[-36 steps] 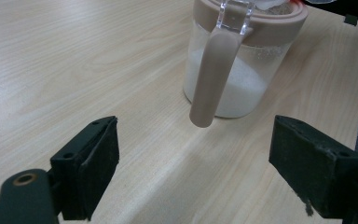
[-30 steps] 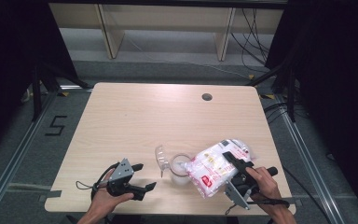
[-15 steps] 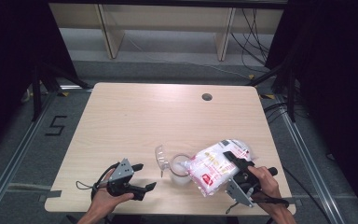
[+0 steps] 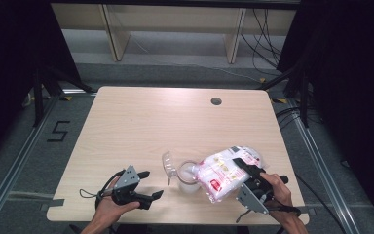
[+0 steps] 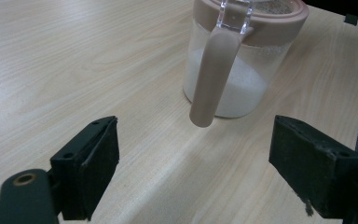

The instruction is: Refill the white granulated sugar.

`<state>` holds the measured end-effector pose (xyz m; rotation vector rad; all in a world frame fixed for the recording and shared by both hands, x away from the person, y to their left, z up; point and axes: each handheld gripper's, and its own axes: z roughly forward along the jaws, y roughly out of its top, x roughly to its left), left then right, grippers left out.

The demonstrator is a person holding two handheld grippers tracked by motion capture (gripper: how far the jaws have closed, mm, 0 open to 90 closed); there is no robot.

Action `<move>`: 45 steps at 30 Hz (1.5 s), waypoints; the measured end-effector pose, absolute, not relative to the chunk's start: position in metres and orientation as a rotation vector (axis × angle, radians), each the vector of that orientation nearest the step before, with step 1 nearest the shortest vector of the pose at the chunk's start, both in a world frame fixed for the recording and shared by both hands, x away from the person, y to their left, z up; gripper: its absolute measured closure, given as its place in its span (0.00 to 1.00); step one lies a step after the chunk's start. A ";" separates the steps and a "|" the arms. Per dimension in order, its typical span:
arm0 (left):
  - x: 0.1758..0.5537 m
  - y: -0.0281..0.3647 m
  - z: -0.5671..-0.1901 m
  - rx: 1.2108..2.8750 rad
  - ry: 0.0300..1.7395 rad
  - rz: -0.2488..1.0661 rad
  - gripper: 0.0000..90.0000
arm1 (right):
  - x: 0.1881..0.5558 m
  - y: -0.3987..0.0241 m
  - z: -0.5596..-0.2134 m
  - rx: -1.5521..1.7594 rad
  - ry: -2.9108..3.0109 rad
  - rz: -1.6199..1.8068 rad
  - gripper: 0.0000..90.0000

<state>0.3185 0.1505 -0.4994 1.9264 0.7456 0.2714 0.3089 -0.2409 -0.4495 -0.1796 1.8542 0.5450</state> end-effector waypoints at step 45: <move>0.319 0.151 -0.499 1.927 0.741 0.276 0.17 | 0.322 -0.260 -0.444 0.175 1.931 1.053 0.93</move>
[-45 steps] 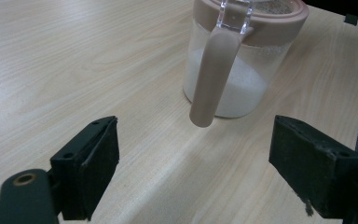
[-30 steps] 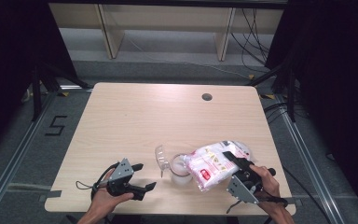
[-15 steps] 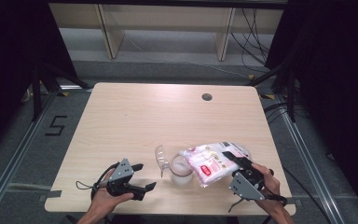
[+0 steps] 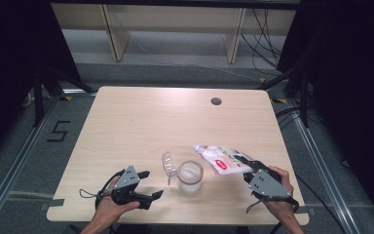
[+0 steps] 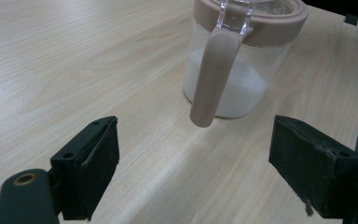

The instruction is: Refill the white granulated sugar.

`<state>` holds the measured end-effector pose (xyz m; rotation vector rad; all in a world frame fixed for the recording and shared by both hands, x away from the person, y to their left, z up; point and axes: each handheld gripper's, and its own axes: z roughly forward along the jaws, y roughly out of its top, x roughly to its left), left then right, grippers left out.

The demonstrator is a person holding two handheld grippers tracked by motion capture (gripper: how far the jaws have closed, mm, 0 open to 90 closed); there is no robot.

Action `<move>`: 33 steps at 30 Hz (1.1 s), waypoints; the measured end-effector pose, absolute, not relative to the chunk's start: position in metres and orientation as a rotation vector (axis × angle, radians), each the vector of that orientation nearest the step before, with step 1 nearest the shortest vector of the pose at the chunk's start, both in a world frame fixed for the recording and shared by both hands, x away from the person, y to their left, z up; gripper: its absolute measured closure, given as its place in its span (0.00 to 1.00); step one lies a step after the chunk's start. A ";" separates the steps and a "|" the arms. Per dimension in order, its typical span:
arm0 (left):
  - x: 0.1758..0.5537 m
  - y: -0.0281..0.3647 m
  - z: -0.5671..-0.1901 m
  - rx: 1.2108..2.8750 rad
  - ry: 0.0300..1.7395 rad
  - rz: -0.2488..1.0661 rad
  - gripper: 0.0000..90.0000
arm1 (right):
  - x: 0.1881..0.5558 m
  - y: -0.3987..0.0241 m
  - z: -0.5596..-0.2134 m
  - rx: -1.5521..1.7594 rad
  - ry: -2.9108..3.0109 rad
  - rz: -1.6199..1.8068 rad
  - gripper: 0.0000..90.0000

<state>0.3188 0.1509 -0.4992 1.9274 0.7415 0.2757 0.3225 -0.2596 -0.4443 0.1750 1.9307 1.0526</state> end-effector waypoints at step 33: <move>0.320 0.150 -0.500 1.945 0.738 0.285 0.17 | 0.370 -0.284 -0.475 0.554 1.945 1.373 0.97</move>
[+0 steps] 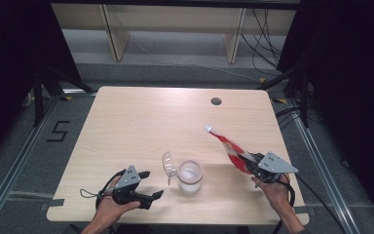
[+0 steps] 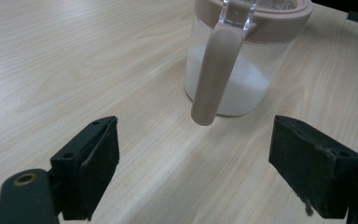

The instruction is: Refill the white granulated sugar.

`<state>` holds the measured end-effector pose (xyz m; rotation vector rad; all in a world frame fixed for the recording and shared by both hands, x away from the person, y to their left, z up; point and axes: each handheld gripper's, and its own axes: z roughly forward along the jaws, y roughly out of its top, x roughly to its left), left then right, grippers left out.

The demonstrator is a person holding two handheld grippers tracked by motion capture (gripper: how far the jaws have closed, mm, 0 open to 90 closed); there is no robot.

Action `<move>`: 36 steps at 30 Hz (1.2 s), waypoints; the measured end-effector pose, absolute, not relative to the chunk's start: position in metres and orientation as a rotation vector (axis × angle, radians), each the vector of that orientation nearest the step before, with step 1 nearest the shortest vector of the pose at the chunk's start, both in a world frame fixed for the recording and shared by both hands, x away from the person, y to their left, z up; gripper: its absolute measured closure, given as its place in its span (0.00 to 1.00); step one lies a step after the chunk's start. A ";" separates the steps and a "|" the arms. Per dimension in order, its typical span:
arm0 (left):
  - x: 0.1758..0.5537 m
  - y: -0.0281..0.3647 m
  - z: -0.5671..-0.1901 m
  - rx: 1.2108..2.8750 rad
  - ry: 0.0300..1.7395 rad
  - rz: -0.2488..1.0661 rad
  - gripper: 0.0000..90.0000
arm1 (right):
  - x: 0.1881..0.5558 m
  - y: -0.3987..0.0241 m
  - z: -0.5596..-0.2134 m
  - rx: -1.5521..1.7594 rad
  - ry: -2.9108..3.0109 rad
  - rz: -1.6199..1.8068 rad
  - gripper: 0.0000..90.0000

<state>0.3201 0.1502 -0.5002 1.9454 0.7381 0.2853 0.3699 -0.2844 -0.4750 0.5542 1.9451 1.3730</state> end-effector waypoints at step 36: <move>0.320 0.152 -0.499 1.945 0.735 0.294 0.18 | 0.385 -0.295 -0.492 0.673 1.988 1.377 0.95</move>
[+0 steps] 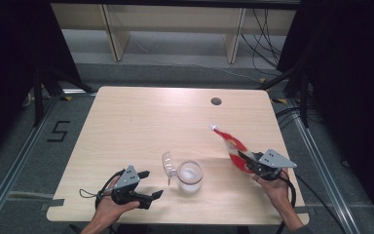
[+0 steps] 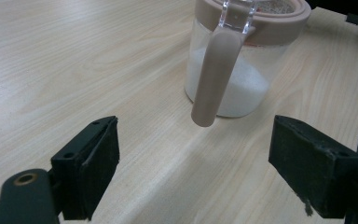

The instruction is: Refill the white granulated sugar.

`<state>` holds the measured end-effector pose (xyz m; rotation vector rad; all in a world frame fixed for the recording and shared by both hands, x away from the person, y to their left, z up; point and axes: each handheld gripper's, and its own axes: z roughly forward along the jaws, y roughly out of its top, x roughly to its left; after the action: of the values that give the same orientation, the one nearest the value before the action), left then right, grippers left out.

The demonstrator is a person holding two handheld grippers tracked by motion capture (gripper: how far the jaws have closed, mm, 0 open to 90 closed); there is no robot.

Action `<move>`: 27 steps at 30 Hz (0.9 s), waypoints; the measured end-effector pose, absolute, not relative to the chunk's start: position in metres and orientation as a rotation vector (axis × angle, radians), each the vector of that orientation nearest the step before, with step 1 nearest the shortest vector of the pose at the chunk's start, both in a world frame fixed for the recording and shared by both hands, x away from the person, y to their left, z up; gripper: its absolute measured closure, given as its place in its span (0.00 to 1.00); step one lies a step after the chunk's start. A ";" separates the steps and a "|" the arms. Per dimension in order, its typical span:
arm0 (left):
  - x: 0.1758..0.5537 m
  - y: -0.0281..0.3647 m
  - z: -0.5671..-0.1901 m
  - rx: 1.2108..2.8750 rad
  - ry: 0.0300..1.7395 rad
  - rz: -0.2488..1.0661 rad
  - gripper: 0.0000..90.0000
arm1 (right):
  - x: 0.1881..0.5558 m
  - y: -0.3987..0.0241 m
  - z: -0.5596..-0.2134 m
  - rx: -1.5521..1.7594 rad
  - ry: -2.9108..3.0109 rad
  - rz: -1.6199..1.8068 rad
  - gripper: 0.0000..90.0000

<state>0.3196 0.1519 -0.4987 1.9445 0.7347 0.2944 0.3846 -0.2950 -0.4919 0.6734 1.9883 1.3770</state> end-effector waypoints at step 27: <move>0.320 0.152 -0.499 1.959 0.739 0.297 0.18 | 0.376 -0.304 -0.488 0.791 2.009 1.382 0.94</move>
<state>0.3201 0.1523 -0.4986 1.9592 0.7386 0.2975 0.3760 -0.3039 -0.4885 0.7906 2.0093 1.3820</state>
